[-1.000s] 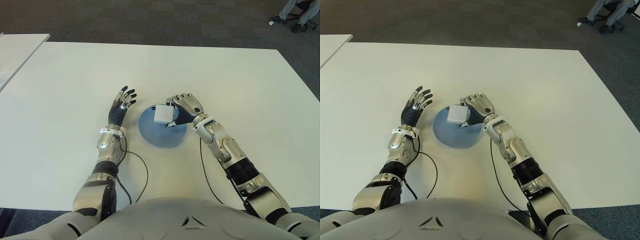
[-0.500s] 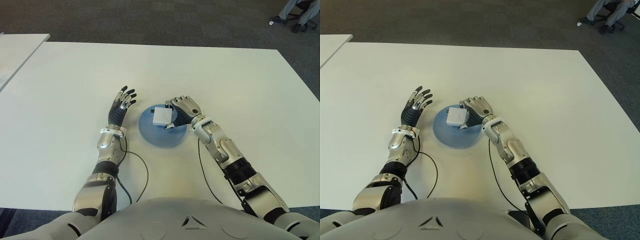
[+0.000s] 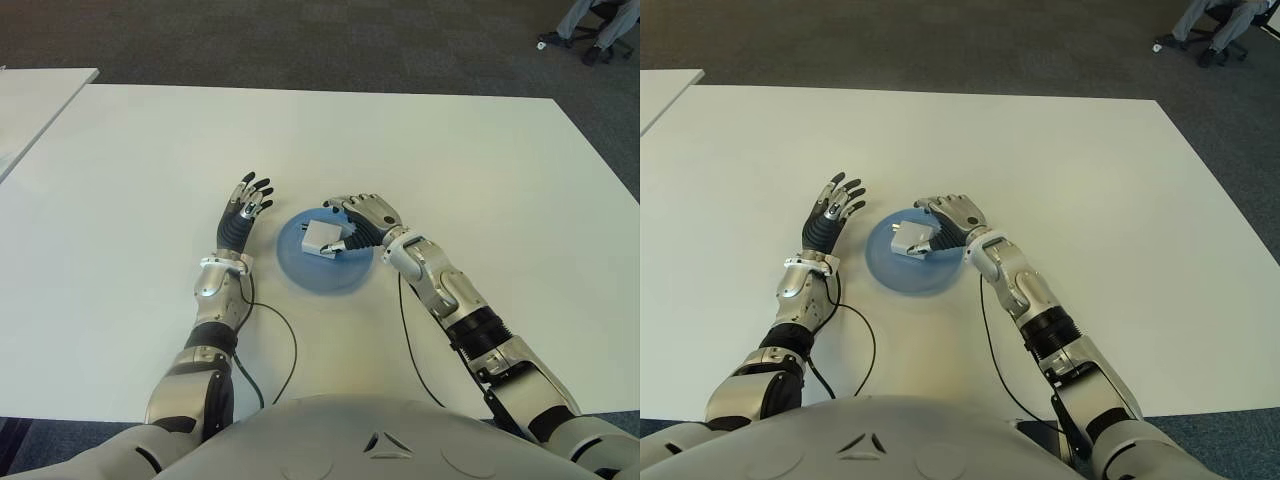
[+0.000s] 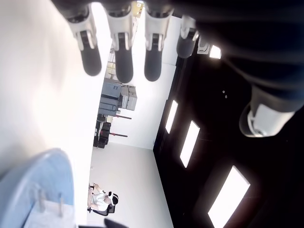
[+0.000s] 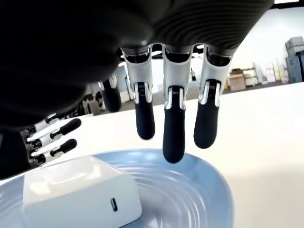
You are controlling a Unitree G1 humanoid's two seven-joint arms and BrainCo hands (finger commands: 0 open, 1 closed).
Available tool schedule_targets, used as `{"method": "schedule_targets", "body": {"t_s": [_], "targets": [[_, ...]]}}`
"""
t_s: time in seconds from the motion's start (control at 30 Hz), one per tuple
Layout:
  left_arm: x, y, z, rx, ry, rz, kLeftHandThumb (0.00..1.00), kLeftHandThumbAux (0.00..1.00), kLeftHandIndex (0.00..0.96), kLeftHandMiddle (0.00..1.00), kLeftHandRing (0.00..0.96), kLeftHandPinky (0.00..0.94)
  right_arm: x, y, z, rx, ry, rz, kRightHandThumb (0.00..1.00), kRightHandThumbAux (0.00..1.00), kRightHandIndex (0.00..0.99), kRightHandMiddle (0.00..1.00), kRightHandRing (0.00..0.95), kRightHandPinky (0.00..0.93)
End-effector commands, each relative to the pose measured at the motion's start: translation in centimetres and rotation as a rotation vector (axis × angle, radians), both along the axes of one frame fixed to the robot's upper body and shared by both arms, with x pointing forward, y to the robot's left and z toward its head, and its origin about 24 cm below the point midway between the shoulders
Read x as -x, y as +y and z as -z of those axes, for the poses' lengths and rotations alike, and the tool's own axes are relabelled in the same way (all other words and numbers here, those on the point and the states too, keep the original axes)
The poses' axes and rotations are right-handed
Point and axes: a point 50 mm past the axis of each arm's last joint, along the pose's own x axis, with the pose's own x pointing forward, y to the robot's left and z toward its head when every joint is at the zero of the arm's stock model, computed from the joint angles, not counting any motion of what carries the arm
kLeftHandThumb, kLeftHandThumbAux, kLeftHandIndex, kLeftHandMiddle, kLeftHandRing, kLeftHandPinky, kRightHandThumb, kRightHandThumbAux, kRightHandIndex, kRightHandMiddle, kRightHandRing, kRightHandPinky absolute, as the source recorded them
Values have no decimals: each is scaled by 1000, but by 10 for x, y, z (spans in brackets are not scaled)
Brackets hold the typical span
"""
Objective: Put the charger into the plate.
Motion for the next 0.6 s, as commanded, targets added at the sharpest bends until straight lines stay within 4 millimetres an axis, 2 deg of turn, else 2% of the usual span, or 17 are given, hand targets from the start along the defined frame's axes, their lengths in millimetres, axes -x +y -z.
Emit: {"method": "schedule_targets", "body": {"t_s": [0.03,0.6], "targets": [[6,-1,9,15,47,-3,0,443,57,192,205,228,-1,-3,0,-45,45,-4,359,125,3,4,4,5],[2,-4,9,22,54,3,0,441,71,199,213,223,-6,-7,0,-164,45,8,385,83,0,0,0,0]]}}
